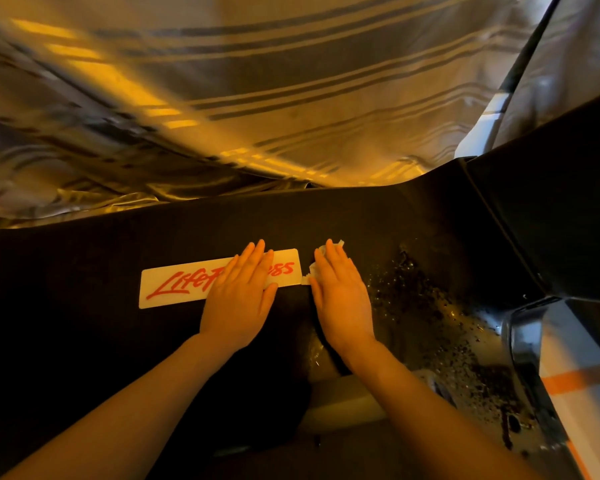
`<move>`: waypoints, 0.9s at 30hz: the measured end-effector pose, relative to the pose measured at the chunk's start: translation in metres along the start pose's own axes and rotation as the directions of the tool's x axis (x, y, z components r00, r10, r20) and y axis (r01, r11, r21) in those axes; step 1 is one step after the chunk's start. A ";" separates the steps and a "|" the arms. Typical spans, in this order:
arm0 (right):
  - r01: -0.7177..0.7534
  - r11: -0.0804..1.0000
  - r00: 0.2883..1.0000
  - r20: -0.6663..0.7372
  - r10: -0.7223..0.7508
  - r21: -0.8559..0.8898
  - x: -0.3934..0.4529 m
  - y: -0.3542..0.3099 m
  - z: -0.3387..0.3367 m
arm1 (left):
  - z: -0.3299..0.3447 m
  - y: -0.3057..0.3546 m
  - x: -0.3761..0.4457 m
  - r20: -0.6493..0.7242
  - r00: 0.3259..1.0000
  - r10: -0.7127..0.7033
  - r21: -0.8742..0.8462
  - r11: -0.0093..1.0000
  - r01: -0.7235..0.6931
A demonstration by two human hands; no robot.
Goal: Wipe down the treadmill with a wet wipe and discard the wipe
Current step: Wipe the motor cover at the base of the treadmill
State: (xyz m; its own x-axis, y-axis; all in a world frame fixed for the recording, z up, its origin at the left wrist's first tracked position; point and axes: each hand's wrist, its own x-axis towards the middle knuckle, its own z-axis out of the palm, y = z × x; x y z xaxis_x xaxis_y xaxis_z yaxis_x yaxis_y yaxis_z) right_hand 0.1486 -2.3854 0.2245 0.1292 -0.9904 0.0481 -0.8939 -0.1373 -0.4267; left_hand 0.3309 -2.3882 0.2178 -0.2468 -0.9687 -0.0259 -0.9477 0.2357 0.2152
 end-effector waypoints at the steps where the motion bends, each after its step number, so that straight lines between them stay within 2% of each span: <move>1: -0.014 1.000 1.000 -0.007 0.014 0.014 0.000 -0.001 0.000 | -0.001 0.001 0.000 -0.006 1.000 -0.006 -0.002 1.000 0.006; 5: -0.045 0.999 0.999 0.029 0.045 -0.014 0.004 -0.002 0.006 | -0.002 0.004 0.000 0.006 1.000 -0.016 -0.004 1.000 0.016; 9: 0.081 0.994 0.988 0.139 -0.070 -0.073 -0.003 -0.005 0.009 | -0.001 0.003 0.000 -0.005 1.000 -0.017 -0.012 1.000 0.017; 12: 0.121 0.988 0.991 0.069 -0.115 -0.096 -0.008 0.006 0.006 | 0.001 0.002 -0.001 -0.004 1.000 -0.014 -0.009 1.000 0.014; 14: 0.060 0.991 0.998 0.028 -0.057 -0.120 -0.008 0.026 -0.001 | 0.001 0.001 -0.001 -0.005 1.000 -0.012 0.000 1.000 0.012; 17: -0.109 0.983 0.988 -0.121 0.091 -0.148 -0.010 0.064 -0.014 | -0.001 0.002 -0.001 -0.018 1.000 -0.009 0.012 1.000 0.009; 19: -0.184 0.971 0.976 -0.147 0.162 -0.156 -0.014 0.080 -0.016 | -0.001 0.003 0.000 -0.003 1.000 -0.010 0.008 1.000 0.010; 22: -0.177 0.969 0.983 -0.087 0.164 -0.175 -0.020 0.064 -0.013 | -0.001 0.002 0.000 0.003 1.000 -0.018 0.001 1.000 0.018; 25: -0.018 0.988 0.992 0.121 0.037 -0.154 -0.030 0.019 -0.008 | -0.003 0.004 0.001 0.010 1.000 -0.023 -0.007 1.000 0.023; 27: 0.022 0.993 0.981 0.193 0.001 -0.115 -0.036 -0.004 -0.001 | -0.004 0.005 0.001 0.008 1.000 -0.019 -0.004 1.000 0.019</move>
State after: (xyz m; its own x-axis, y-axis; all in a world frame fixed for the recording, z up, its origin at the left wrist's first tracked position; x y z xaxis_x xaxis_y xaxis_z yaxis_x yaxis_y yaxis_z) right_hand 0.1471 -2.3488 0.2249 0.2090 -0.9696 -0.1272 -0.9342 -0.1594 -0.3193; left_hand 0.3267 -2.3879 0.2229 -0.2307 -0.9723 -0.0381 -0.9514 0.2172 0.2185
